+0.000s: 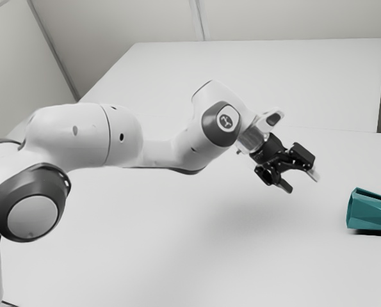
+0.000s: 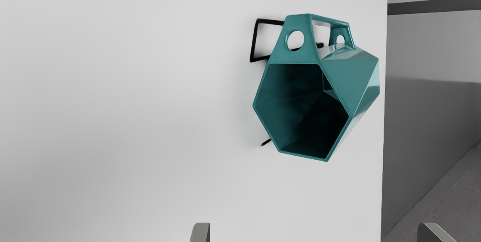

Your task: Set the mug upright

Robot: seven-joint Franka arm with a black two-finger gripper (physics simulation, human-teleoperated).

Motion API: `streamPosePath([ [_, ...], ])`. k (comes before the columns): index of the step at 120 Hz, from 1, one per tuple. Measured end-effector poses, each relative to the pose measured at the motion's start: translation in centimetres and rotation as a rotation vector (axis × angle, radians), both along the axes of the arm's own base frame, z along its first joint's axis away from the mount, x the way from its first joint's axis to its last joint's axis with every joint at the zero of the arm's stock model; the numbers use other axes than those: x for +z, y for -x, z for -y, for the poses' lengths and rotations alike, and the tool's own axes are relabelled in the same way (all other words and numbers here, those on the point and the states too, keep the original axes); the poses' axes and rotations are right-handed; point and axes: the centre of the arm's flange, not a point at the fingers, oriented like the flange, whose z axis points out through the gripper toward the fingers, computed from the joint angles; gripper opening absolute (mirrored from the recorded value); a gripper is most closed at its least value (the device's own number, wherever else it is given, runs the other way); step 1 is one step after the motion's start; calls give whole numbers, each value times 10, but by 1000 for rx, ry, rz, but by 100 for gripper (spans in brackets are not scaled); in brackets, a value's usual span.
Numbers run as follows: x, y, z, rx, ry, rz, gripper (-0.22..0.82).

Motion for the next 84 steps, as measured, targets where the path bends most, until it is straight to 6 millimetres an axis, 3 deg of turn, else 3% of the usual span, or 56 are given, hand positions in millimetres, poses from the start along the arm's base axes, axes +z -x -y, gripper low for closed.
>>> streamPosePath([
  [28, -26, 7, 38, 88, 48, 14, 60],
  [51, -43, -8, 73, 111, 88, 40, 60],
  [84, -60, 1, 109, 148, 133, 50, 60],
])
